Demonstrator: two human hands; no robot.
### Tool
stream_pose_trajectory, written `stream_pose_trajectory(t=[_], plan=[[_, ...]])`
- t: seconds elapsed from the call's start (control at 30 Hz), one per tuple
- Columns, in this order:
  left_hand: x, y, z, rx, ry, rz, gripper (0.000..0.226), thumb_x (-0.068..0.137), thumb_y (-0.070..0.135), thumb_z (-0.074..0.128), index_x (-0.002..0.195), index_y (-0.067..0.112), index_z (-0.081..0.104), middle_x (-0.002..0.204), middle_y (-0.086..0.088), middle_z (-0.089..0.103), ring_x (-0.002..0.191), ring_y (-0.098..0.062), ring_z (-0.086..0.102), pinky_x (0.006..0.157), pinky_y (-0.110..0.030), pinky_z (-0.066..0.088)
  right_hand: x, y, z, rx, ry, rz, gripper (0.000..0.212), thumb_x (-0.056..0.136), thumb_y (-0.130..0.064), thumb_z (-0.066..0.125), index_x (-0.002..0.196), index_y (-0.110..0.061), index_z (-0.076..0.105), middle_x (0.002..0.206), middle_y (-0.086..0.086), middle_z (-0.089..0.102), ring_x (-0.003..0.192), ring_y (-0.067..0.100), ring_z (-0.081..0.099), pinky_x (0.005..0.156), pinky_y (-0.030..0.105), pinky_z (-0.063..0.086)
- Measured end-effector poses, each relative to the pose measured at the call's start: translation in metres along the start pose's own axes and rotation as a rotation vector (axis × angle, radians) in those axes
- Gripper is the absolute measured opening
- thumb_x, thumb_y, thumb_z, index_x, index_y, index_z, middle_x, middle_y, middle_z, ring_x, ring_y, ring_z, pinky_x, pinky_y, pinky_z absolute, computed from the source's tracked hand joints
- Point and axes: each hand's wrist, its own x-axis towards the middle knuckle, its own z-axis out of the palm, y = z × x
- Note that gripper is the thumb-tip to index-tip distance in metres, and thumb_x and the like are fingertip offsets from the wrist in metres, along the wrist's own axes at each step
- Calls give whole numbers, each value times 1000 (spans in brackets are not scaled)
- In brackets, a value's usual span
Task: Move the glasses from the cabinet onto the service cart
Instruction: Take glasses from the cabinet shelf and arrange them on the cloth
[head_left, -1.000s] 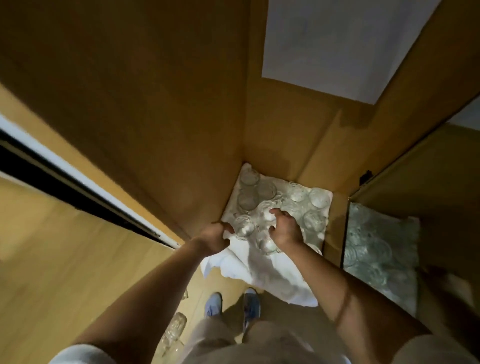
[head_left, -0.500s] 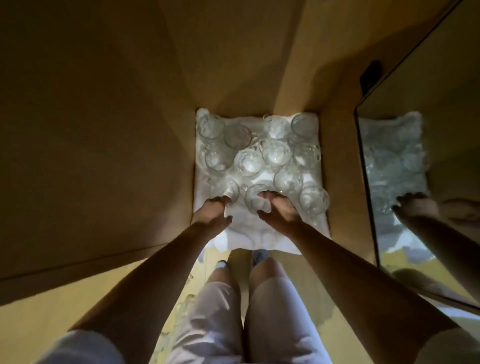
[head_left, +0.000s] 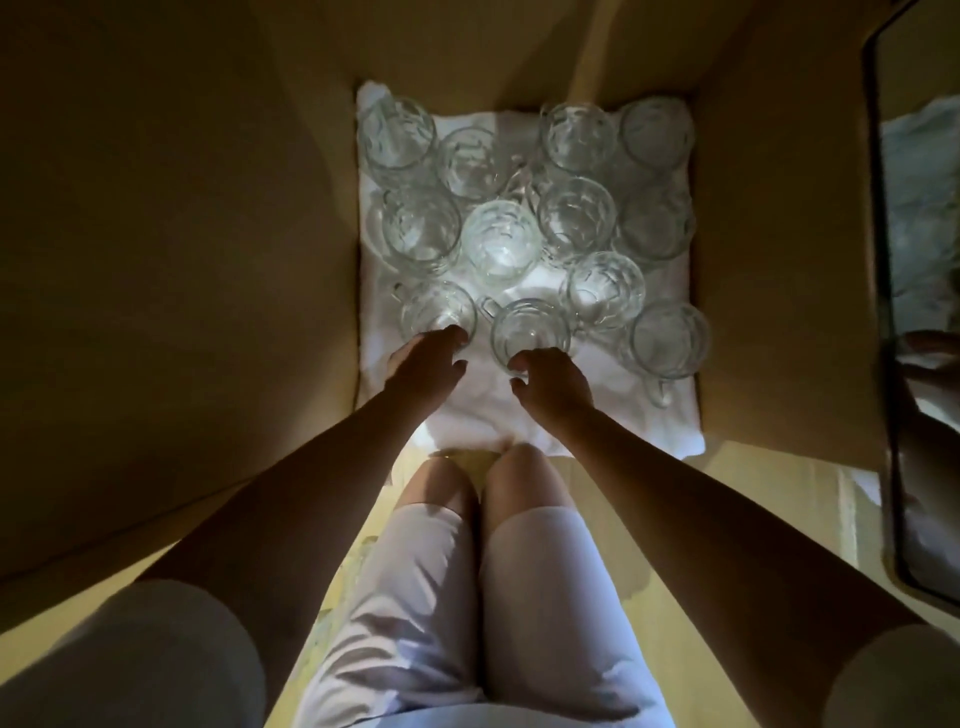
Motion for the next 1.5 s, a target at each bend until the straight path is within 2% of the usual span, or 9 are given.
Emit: stream_pose_trajectory(t=[0.27, 0.47, 0.63, 0.73, 0.87, 0.97, 1.13, 1.33, 1.5], plan=[[-6, -2, -12, 139, 51, -18, 19, 88, 27, 51, 98, 22, 66, 103, -3, 69, 100, -26, 61, 70, -27, 39, -5, -3, -7, -1, 35, -15, 23, 89, -14, 52, 103, -9, 70, 100, 16, 68, 97, 32, 60, 82, 33, 46], [-53, 5, -34, 127, -65, -116, 22, 87, 30, 53, 99, 23, 69, 110, -1, 66, 104, -24, 60, 78, -28, 48, -52, -16, -31, 4, -8, 8, 19, 89, -15, 53, 92, -8, 71, 92, 16, 69, 90, 33, 63, 69, 27, 43], [-96, 5, -55, 97, -234, -112, 17, 87, 28, 57, 94, 15, 67, 110, -9, 65, 105, -28, 58, 92, -33, 44, -105, -40, -69, 56, 26, 48, 25, 91, -17, 50, 101, -10, 71, 100, 15, 69, 96, 33, 63, 79, 32, 49], [-122, 15, -79, 69, -253, -77, 16, 86, 20, 58, 90, 5, 63, 104, -20, 64, 98, -35, 60, 83, -34, 48, -142, -51, -88, 166, 73, 139, 31, 89, -27, 50, 108, -9, 67, 108, 16, 66, 101, 32, 60, 82, 31, 46], [-153, 46, -129, 169, -224, -24, 40, 79, 38, 34, 89, 13, 64, 100, -9, 66, 100, -27, 59, 97, -34, 43, -176, -66, -125, 196, 74, 133, 39, 93, -27, 49, 124, -6, 58, 126, 13, 58, 120, 30, 52, 93, 28, 39], [-168, 67, -157, 219, -140, -7, 29, 78, 41, 39, 75, 19, 58, 99, -8, 68, 104, -26, 61, 100, -30, 42, -201, -70, -149, 187, 163, 99, 26, 94, -20, 51, 112, -9, 65, 115, 15, 62, 110, 32, 56, 91, 33, 44], [-208, 107, -170, 340, -45, 31, 30, 86, 35, 53, 107, 20, 67, 118, -8, 63, 113, -26, 57, 82, -29, 47, -238, -60, -161, 111, 209, 54, 19, 87, -19, 56, 93, -9, 71, 94, 14, 69, 92, 28, 64, 71, 25, 44], [-261, 149, -155, 425, -21, 16, 27, 89, 35, 50, 99, 16, 67, 111, -7, 64, 101, -25, 61, 74, -29, 49, -308, -38, -157, 15, 168, 52, 18, 86, -27, 54, 81, -17, 68, 90, 7, 66, 88, 23, 62, 77, 28, 53], [-308, 187, -138, 469, -21, 35, 26, 86, 35, 55, 96, 16, 69, 102, -5, 66, 94, -23, 63, 74, -28, 51, -304, 35, -113, 70, 71, 149, 26, 58, -45, 51, 54, -19, 52, 71, -6, 57, 78, 17, 57, 65, 30, 55]])
